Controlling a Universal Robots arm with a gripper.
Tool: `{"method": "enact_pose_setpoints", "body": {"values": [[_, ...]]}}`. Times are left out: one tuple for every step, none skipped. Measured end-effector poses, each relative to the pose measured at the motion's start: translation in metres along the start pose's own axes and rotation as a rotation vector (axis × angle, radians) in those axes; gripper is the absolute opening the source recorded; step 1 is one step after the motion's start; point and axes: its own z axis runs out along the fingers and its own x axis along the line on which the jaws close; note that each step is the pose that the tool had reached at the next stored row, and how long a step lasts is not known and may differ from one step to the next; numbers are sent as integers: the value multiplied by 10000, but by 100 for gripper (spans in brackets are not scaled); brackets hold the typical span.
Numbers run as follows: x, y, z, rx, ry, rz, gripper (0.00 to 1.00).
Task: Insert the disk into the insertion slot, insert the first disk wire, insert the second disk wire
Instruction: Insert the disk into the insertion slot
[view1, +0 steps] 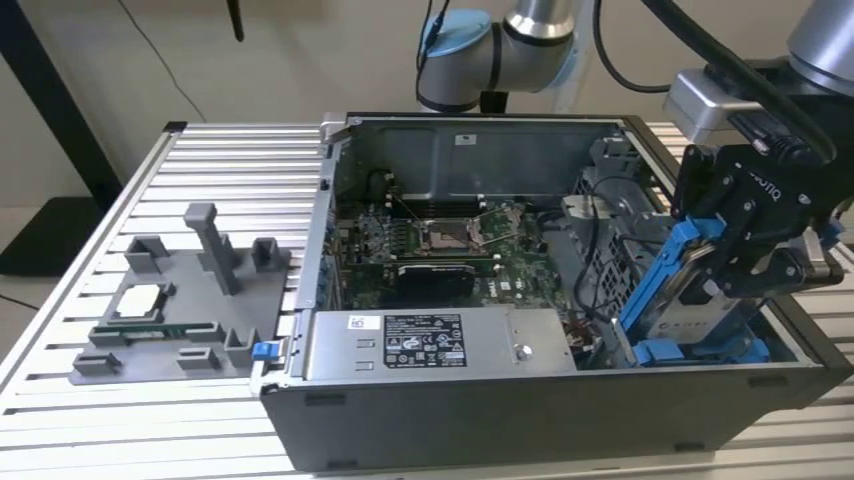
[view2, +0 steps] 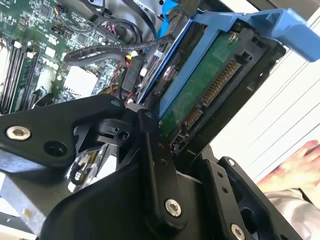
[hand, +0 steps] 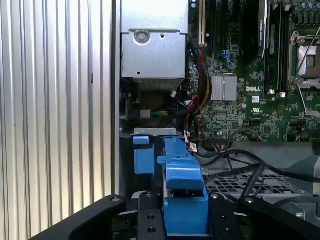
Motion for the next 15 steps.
{"method": "enact_pose_setpoints", "body": {"values": [[0,0,0,0,0,0,0],[0,0,0,0,0,0,0],[0,-1,1,1,-3,-1,100],[0,-1,1,1,-2,-1,100],[0,-1,1,1,-1,-1,100],[0,-1,-1,0,-1,-1,100],[0,-1,-12,0,1,0,100],[0,0,-29,0,-1,0,100],[-1,0,-50,0,0,0,100],[-2,1,-67,0,-1,0,100],[-7,1,-73,0,-3,-1,100],[-16,1,-77,0,-6,-1,100],[-28,2,-83,0,-7,-1,100],[-41,2,-87,0,-12,-1,100],[-53,3,-92,0,-21,-1,100]]}}
